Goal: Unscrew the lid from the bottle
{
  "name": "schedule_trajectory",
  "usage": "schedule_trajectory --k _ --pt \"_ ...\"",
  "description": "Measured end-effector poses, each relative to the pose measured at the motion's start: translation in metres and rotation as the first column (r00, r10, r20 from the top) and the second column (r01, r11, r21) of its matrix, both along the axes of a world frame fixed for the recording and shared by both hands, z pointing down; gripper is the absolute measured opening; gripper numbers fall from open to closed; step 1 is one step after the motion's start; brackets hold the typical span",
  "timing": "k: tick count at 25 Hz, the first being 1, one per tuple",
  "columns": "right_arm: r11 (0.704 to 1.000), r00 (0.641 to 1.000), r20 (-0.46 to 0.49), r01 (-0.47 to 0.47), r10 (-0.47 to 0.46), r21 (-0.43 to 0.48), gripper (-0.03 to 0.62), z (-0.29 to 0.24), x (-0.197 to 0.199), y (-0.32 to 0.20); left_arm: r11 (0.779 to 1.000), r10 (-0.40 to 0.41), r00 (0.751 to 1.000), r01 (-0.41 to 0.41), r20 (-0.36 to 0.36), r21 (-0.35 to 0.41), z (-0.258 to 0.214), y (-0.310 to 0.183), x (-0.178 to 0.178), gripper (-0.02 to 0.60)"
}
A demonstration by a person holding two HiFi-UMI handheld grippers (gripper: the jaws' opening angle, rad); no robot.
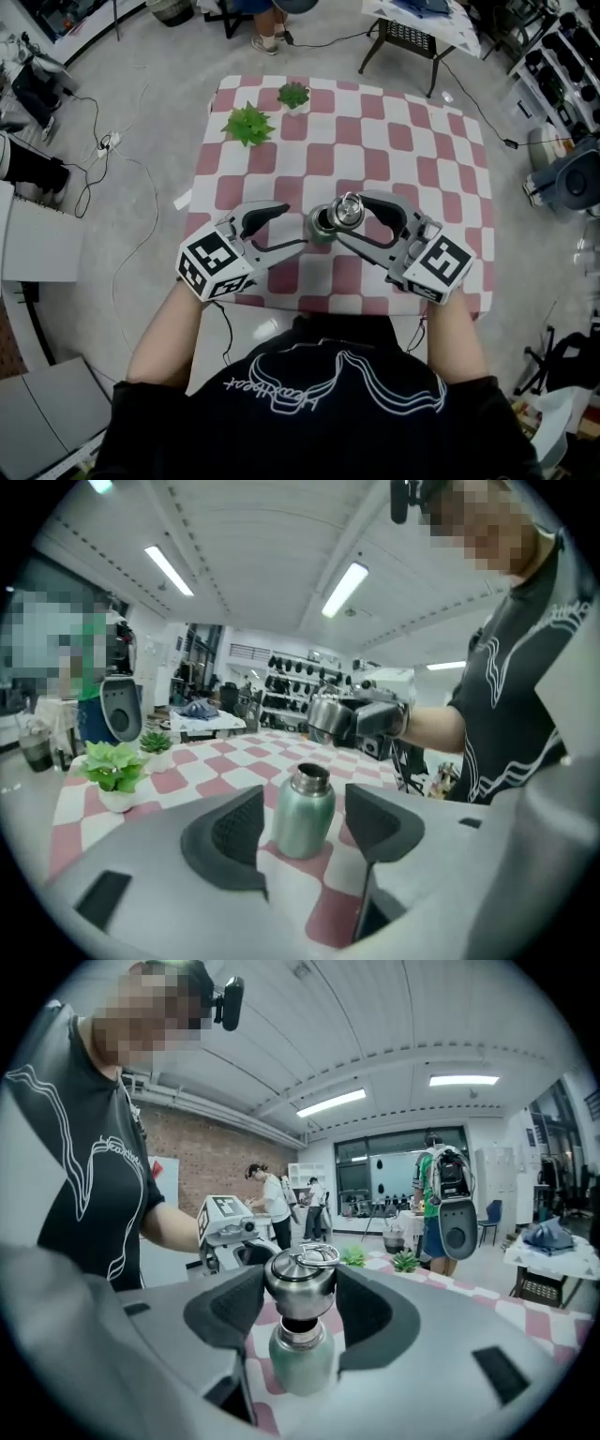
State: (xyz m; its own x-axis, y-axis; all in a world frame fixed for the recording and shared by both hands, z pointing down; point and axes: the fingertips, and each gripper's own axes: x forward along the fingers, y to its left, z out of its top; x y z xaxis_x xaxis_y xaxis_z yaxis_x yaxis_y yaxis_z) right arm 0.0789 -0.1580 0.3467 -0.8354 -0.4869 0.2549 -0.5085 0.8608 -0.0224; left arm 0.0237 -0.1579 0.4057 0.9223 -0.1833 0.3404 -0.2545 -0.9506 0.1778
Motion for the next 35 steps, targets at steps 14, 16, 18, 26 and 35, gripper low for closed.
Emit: schedule_trajectory --k 14,16,18,26,35 --pt "0.970 0.966 0.117 -0.236 0.229 0.052 0.242 -0.047 0.002 0.043 0.950 -0.285 0.922 0.308 -0.261 0.051 -0.117 0.059 -0.015 0.006" --pt "0.969 0.964 0.133 -0.239 0.230 0.058 0.242 -0.052 -0.002 0.051 0.943 -0.307 0.913 0.331 -0.269 0.046 -0.123 0.065 -0.018 0.006" --pt "0.969 0.961 0.154 -0.241 0.230 0.061 0.242 -0.059 -0.003 0.060 0.934 -0.327 0.905 0.354 -0.270 0.054 -0.127 0.069 -0.022 0.006" --pt "0.966 0.958 0.171 -0.247 0.231 0.080 0.242 -0.068 -0.004 0.078 0.919 -0.367 0.896 0.392 -0.250 0.054 -0.128 0.080 -0.026 0.005" --pt "0.965 0.955 0.182 -0.253 0.236 0.073 0.242 -0.064 -0.001 0.086 0.919 -0.370 0.895 0.392 -0.250 0.042 -0.128 0.084 -0.021 0.006"
